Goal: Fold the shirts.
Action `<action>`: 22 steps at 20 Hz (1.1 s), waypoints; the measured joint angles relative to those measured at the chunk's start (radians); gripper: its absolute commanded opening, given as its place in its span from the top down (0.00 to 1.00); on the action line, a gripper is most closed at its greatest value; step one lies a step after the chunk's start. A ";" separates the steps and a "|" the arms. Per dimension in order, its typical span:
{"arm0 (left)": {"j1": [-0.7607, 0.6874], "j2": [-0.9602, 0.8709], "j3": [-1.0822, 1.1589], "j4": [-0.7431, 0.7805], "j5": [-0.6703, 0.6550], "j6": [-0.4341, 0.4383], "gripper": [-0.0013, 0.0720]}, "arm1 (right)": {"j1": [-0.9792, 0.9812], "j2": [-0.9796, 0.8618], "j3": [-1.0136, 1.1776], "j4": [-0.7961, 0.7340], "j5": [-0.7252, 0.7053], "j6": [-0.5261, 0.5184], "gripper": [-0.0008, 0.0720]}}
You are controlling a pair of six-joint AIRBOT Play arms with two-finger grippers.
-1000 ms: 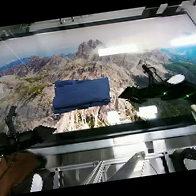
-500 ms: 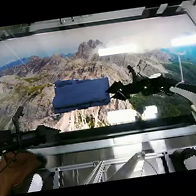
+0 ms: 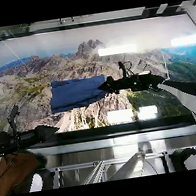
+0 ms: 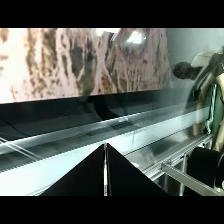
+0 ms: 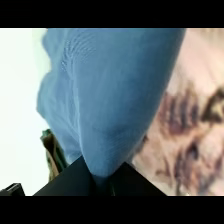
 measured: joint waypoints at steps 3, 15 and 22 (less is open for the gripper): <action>0.000 -0.015 0.000 -0.001 0.004 0.000 0.96 | -0.052 0.089 -0.010 -0.014 0.068 -0.009 0.96; -0.138 -0.099 0.058 -0.069 -0.010 0.023 0.96 | -0.947 1.171 -0.429 -1.030 0.106 0.530 0.96; -0.311 -0.002 0.121 -0.070 -0.011 0.020 0.96 | -1.294 1.325 -0.522 -1.400 -0.044 0.780 0.96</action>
